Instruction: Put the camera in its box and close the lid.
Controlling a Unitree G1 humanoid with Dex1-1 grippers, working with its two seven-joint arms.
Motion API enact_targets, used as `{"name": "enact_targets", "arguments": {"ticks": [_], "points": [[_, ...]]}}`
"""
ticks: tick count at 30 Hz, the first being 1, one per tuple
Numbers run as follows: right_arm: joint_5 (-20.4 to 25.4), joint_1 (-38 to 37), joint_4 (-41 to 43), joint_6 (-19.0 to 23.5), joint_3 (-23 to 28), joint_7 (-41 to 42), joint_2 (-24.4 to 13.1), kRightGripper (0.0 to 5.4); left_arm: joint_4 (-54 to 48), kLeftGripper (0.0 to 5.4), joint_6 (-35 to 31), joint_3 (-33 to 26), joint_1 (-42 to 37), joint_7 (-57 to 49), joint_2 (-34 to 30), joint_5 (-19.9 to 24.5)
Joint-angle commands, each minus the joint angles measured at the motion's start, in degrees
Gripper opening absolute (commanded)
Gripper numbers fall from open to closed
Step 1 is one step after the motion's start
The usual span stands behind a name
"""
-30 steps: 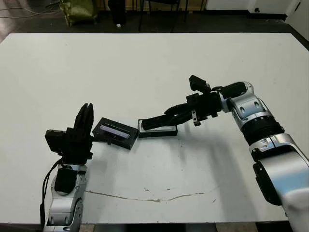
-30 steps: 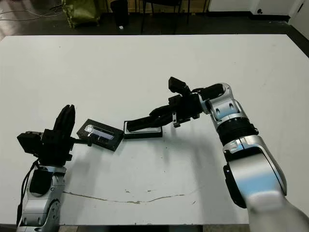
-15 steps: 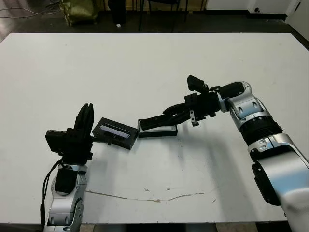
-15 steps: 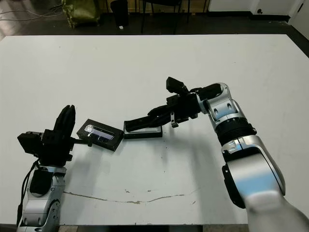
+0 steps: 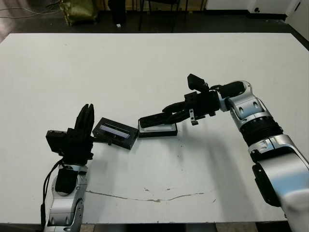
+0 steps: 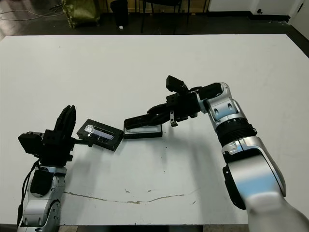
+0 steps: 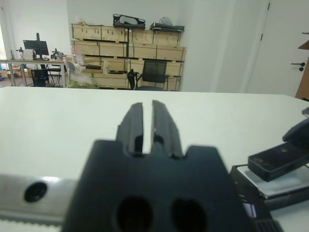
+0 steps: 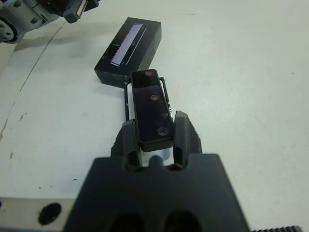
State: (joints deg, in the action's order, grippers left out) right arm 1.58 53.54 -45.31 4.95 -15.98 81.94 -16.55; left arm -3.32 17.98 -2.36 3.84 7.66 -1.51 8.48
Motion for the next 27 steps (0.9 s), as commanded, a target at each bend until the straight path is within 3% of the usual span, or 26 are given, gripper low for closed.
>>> {"name": "enact_targets", "arguments": {"ticks": [1,18,27], "points": [[0.0,-1.5,0.4,0.3,0.2,-0.1,-0.9,0.1,0.7,0.0,-0.3,0.0,1.0,-0.1,0.1,-0.4],[-0.9,-2.9,-0.4,3.3,-0.9,-0.3,-1.3,0.1,0.3,0.0,-0.9,0.0,0.9,0.0,0.0,-0.3],[-1.9,-3.1,0.6,1.8,-2.2,-0.8,-1.0,0.1,0.5,0.0,-0.4,0.0,0.9,0.1,-0.2,-0.7]]}}
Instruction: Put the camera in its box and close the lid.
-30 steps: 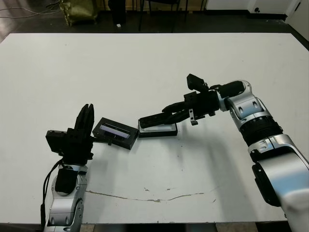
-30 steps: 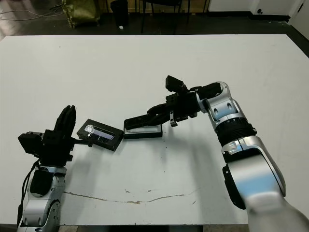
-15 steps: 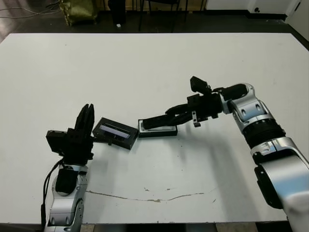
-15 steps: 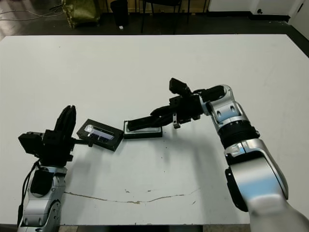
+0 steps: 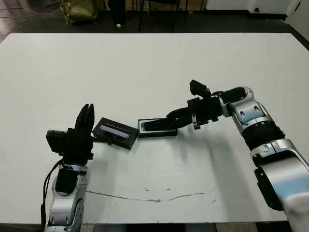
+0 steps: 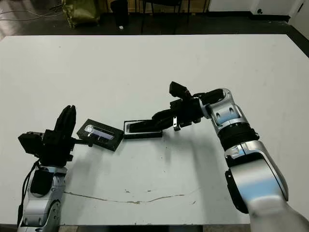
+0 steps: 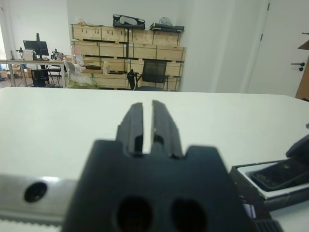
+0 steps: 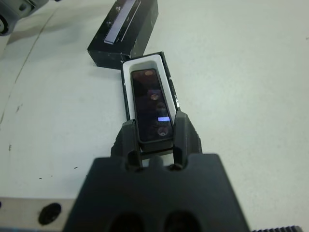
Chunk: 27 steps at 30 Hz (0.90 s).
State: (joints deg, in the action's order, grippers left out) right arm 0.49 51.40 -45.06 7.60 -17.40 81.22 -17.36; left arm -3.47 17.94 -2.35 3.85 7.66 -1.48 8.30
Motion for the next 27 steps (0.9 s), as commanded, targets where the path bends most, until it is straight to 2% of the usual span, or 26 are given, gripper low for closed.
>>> {"name": "enact_targets", "arguments": {"ticks": [1,9,27], "points": [[-1.0,-0.9,0.3,-1.3,-1.0,-0.2,-0.1,0.1,0.6,0.0,-0.3,0.0,0.9,0.1,-0.2,-0.5],[-1.5,-0.4,-0.7,-3.5,-1.9,-0.6,1.6,0.1,0.5,0.0,-0.3,0.0,1.1,-0.1,-0.1,-0.6],[-3.5,0.4,0.0,-3.1,-3.8,-2.5,4.4,0.1,0.5,0.0,-0.2,0.0,1.2,-0.1,0.0,-0.7]]}}
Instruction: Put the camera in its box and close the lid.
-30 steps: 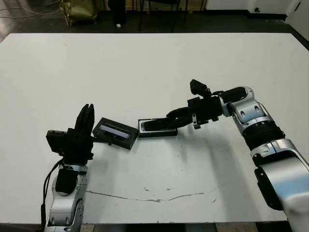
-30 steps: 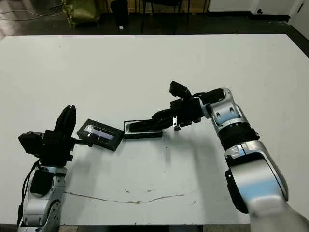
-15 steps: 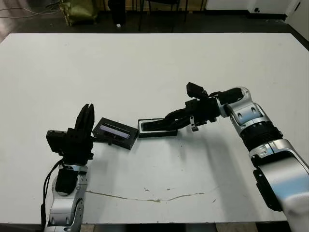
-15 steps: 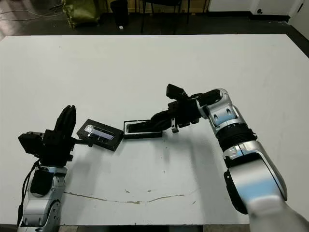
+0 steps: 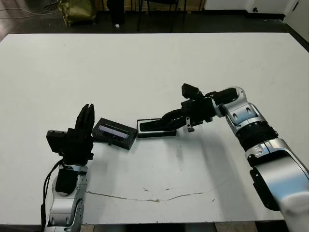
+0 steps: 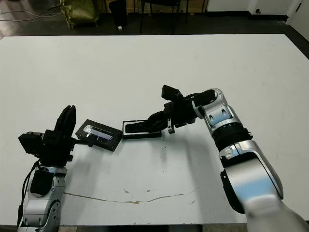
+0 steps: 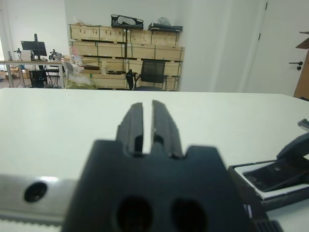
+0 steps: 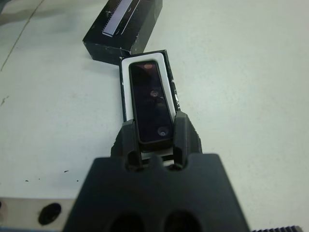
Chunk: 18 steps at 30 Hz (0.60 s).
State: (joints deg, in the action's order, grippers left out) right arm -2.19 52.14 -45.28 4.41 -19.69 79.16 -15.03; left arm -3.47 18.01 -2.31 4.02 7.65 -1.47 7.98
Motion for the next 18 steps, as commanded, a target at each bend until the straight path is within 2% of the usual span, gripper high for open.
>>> {"name": "enact_targets", "arguments": {"ticks": [1,3,7,15,18], "points": [[-0.8,-0.5,0.2,-0.2,-1.3,-0.7,2.1,0.1,0.6,0.0,-0.3,0.0,1.0,0.0,0.0,-0.2],[-0.4,-0.7,0.3,-0.6,-0.8,-1.4,2.1,0.1,0.6,0.0,-0.4,-0.1,1.1,0.2,0.2,0.3],[0.7,-0.2,-1.0,1.6,0.6,-0.9,2.0,0.1,0.2,0.0,-0.8,0.1,1.4,-0.1,0.4,0.3],[0.2,0.2,-1.0,-3.0,1.4,-1.9,0.9,1.79,0.8,0.0,-0.1,0.0,1.3,0.3,0.5,0.5],[0.4,0.1,-0.7,-3.5,1.7,-1.9,0.7,2.45,1.1,0.0,0.3,-0.1,1.2,0.4,0.4,0.3]]}}
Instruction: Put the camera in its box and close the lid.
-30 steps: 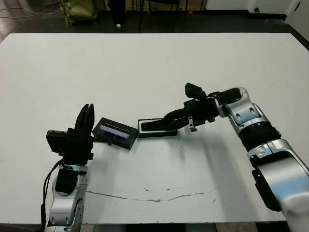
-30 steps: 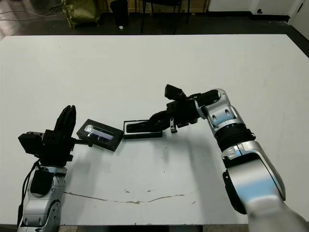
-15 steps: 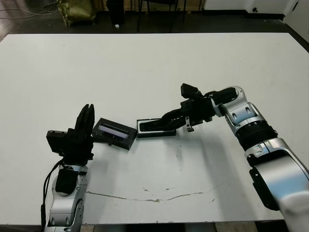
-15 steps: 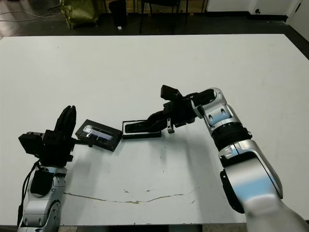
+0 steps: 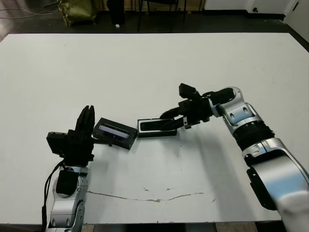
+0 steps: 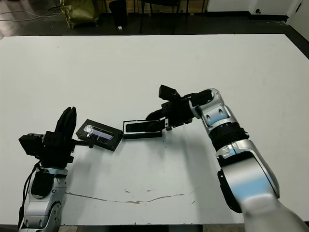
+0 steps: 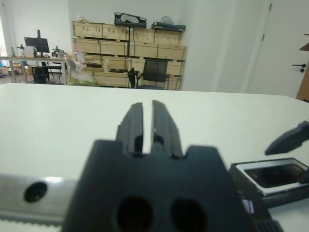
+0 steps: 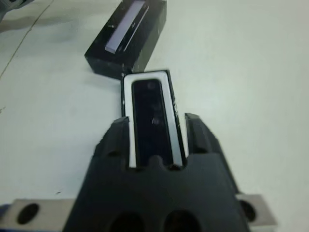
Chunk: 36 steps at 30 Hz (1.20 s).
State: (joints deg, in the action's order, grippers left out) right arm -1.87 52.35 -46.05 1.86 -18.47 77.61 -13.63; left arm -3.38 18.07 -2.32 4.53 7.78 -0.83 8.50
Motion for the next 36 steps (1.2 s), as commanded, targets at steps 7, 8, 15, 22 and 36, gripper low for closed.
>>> {"name": "enact_targets", "arguments": {"ticks": [7,8,15,22,36], "points": [[0.6,-0.1,0.5,-1.6,0.9,1.8,-1.4,3.95,0.7,0.0,-0.5,-0.1,0.7,0.4,-0.1,0.3],[0.6,-0.1,0.8,-1.5,1.0,2.0,-1.5,4.15,0.6,0.0,-0.7,-0.1,0.8,0.4,-0.1,0.2],[3.9,-0.8,7.6,2.4,4.2,1.7,-4.2,5.37,0.7,0.0,-0.4,0.0,0.6,0.8,-0.3,0.2],[12.4,-11.6,29.4,12.3,17.5,-18.3,-3.8,5.29,0.5,0.0,-0.3,-0.3,0.3,0.5,-0.7,-0.7],[11.6,-45.3,61.5,6.6,24.1,-47.5,-0.8,2.27,-9.7,0.0,-7.3,-6.7,-4.9,7.7,-13.7,3.0]]}}
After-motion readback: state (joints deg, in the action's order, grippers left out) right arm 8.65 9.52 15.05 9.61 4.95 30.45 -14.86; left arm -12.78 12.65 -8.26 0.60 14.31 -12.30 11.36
